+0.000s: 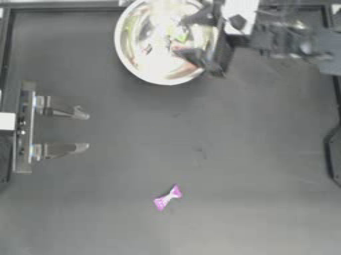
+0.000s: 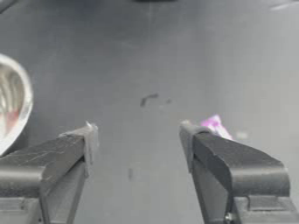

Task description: Put candies in bowl

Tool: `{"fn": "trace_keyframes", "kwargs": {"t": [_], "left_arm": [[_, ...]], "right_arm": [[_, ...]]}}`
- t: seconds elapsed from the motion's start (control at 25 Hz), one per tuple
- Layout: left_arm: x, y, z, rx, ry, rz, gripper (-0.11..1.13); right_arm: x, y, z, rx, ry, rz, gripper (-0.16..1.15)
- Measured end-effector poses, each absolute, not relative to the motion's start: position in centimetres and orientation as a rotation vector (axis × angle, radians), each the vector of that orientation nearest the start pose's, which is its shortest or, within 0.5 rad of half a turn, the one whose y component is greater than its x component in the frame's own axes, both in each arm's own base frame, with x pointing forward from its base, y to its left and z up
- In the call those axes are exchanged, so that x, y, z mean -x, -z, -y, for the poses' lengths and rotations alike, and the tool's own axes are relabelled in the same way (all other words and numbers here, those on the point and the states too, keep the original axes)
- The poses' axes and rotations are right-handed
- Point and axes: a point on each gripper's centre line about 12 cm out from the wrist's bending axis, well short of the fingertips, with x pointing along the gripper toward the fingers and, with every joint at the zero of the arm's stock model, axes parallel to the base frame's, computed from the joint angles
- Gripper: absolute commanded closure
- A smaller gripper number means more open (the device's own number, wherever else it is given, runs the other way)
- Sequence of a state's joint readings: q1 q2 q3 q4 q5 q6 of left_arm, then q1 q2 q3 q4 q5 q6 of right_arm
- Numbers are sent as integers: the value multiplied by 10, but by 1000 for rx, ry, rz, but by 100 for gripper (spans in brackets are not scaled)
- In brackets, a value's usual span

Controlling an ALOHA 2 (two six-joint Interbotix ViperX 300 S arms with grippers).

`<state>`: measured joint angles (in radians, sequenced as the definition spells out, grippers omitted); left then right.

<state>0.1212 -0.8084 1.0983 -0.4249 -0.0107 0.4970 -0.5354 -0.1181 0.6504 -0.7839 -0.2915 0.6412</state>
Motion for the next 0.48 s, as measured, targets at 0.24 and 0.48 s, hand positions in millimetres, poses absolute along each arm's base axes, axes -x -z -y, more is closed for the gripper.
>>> {"fn": "trace_keyframes", "kwargs": {"t": [0.24, 0.48], "left_arm": [[-221, -262, -28, -56, -116, -270, 10], [-218, -266, -27, -50, -116, -254, 10]], "right_arm": [[-320, -266, 108, 38, 179, -258, 0], [-284, -284, 48, 47, 70, -207, 1]]}}
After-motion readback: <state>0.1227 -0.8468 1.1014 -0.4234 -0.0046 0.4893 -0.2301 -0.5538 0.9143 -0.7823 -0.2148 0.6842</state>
